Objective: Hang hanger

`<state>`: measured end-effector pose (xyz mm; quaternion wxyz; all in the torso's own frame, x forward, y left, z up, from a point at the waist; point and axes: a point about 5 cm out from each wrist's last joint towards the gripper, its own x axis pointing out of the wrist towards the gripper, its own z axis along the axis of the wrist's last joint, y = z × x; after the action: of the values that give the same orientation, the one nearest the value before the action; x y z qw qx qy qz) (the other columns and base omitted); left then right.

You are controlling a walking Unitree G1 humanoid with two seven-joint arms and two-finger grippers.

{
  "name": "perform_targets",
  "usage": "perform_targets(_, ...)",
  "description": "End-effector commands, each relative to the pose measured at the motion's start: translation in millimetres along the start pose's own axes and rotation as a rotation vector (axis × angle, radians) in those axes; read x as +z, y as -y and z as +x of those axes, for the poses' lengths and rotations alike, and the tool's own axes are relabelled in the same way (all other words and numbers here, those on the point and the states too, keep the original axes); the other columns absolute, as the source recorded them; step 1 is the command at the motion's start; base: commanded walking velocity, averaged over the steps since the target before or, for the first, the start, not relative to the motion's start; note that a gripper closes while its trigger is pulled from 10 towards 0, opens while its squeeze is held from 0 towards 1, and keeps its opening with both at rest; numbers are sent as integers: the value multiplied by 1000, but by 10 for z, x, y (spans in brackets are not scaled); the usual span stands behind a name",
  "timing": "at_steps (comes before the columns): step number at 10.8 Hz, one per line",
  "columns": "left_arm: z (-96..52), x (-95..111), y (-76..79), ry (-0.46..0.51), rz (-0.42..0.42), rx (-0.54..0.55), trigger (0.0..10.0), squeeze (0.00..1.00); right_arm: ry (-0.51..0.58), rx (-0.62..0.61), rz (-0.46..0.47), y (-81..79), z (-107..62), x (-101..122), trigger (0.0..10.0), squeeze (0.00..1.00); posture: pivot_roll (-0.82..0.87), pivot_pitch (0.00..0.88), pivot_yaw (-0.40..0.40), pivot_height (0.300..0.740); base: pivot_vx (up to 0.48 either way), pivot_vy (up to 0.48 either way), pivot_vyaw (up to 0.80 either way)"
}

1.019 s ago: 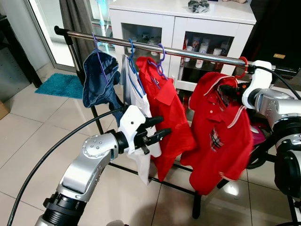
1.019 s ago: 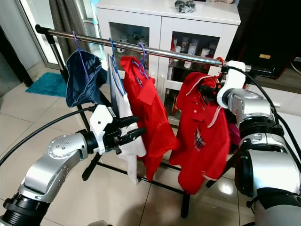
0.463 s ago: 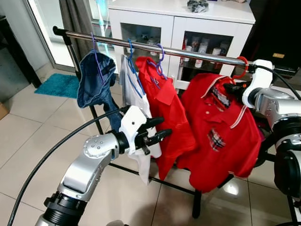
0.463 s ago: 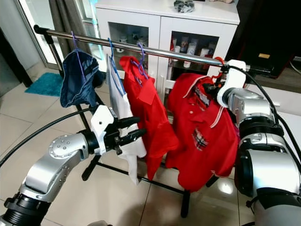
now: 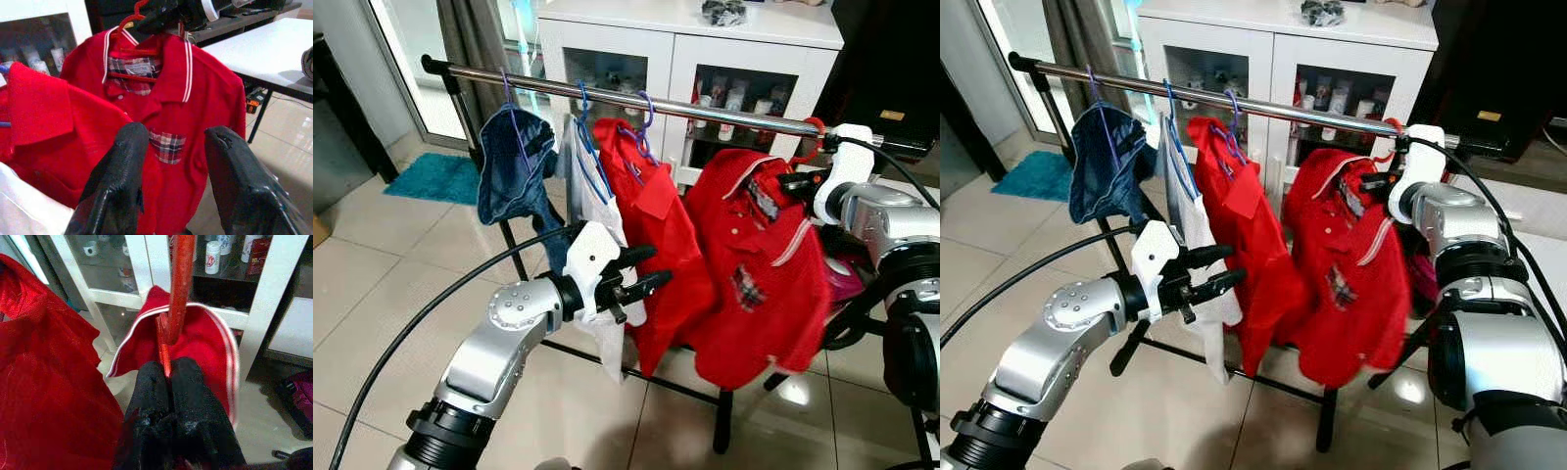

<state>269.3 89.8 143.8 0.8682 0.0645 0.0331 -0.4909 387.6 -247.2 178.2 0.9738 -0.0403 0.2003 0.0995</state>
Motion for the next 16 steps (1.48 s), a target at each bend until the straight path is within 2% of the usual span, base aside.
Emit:
perform_targets(1,17,17,-13,-9,24,-11,10000,0,15,23,-16,-56,23,69,0,0,-15,0,14,740,0,0,0)
perform_targets(2,19,19,-12,-8,25,-11,10000,0,15,27,-15,-67,30,62,0,0,-14,0,13,740,0,0,0)
perform_targets(3,21,21,-14,-7,27,-11,10000,0,5,19,-23,-70,40,41,10000,0,-15,0,14,740,0,0,0)
perform_targets(4,22,21,-15,-7,28,-12,10000,0,3,20,-19,-75,45,32,10000,0,-15,0,15,740,0,0,0)
perform_targets(5,24,22,-15,-7,29,-12,10000,0,6,19,1,-82,53,22,10000,651,-16,0,16,740,0,0,0)
perform_targets(6,27,24,-15,-6,29,-13,10000,0,9,11,11,-84,59,19,10000,1000,-14,0,15,740,0,0,0)
perform_targets(7,25,24,-17,-6,29,-13,10000,0,9,4,9,-101,73,11,10000,1000,-13,0,16,740,0,0,0)
perform_targets(8,22,25,-19,-7,30,-13,10000,0,7,2,7,-125,89,5,10000,0,-12,0,18,740,0,0,0)
perform_targets(12,29,31,-23,-8,30,-13,10000,0,34,15,20,-205,129,43,10000,0,-10,0,19,740,0,0,0)
perform_targets(13,30,33,-27,-9,31,-12,10000,0,34,11,23,-214,136,47,9137,0,-9,0,19,740,0,0,0)
perform_targets(14,32,37,-35,-9,31,-10,10000,0,23,-10,-2,-228,149,53,2980,0,-9,0,20,740,0,0,0)
perform_targets(15,34,37,-37,-10,32,-10,10000,0,21,-15,-5,-238,156,54,627,0,-7,0,20,740,0,0,0)
perform_targets(16,37,39,-42,-11,34,-10,10000,0,18,-26,-10,-244,161,53,0,0,-7,0,23,740,0,0,0)
